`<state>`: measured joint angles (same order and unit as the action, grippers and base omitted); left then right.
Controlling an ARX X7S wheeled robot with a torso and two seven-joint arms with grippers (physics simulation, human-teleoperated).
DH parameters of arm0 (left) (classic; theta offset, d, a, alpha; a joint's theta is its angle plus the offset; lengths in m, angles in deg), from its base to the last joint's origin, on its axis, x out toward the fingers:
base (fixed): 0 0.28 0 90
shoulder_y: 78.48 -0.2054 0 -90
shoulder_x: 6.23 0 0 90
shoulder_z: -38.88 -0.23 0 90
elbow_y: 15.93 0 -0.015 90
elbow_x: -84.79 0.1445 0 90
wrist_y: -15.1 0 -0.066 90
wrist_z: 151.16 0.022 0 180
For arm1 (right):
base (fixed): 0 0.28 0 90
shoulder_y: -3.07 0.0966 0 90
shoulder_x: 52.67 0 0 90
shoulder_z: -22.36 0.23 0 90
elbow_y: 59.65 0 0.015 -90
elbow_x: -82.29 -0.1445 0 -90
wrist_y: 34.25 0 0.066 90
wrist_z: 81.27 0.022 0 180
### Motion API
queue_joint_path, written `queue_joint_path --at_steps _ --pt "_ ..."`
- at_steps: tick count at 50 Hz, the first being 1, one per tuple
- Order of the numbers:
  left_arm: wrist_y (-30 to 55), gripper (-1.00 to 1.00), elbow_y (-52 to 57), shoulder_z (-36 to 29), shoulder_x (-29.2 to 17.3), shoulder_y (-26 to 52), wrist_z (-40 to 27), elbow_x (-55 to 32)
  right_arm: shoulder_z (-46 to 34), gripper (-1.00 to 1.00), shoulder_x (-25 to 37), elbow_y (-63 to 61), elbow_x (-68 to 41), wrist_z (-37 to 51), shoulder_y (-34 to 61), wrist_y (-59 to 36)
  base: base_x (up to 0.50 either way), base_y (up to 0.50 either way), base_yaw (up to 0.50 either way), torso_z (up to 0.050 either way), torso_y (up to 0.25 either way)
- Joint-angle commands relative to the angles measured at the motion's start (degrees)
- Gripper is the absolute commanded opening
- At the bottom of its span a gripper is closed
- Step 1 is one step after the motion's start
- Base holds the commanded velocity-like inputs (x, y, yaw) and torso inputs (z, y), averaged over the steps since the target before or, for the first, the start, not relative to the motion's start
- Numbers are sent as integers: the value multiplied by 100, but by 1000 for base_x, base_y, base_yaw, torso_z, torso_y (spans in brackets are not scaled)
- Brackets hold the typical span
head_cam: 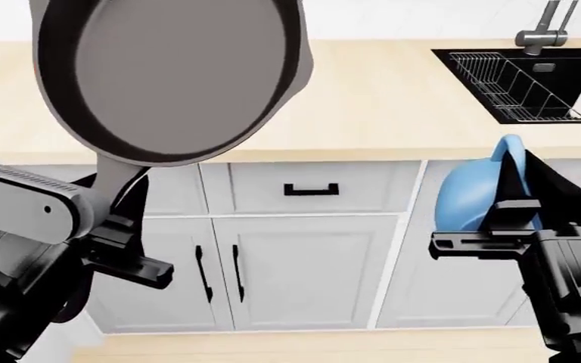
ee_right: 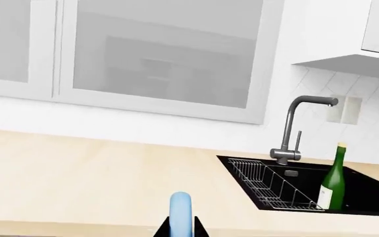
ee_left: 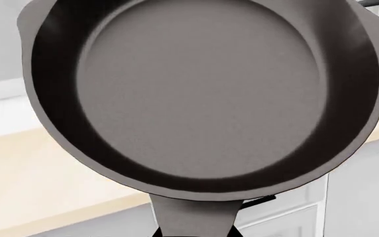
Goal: Pick the teapot and pan and place them in the sink. Then turn on the water.
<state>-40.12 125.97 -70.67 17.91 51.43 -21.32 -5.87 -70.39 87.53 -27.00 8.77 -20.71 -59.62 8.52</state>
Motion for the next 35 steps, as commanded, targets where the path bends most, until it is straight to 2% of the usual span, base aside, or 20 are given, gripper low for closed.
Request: queue_joint_path --at_steps 1,14,35 --pt "-62 -100 -31 153 7 10 7 122 106 -100 -17 -3 228 -103 50 70 0 0 0 0 0" --pt "-107 -100 -65 178 3 -105 60 224 11 -100 -50 42 370 -217 2 140 0 0 0 1 2" --pt "-102 -100 -45 189 -3 -157 50 280 5 -100 7 38 355 -226 -89 245 -493 10 0 1 2"
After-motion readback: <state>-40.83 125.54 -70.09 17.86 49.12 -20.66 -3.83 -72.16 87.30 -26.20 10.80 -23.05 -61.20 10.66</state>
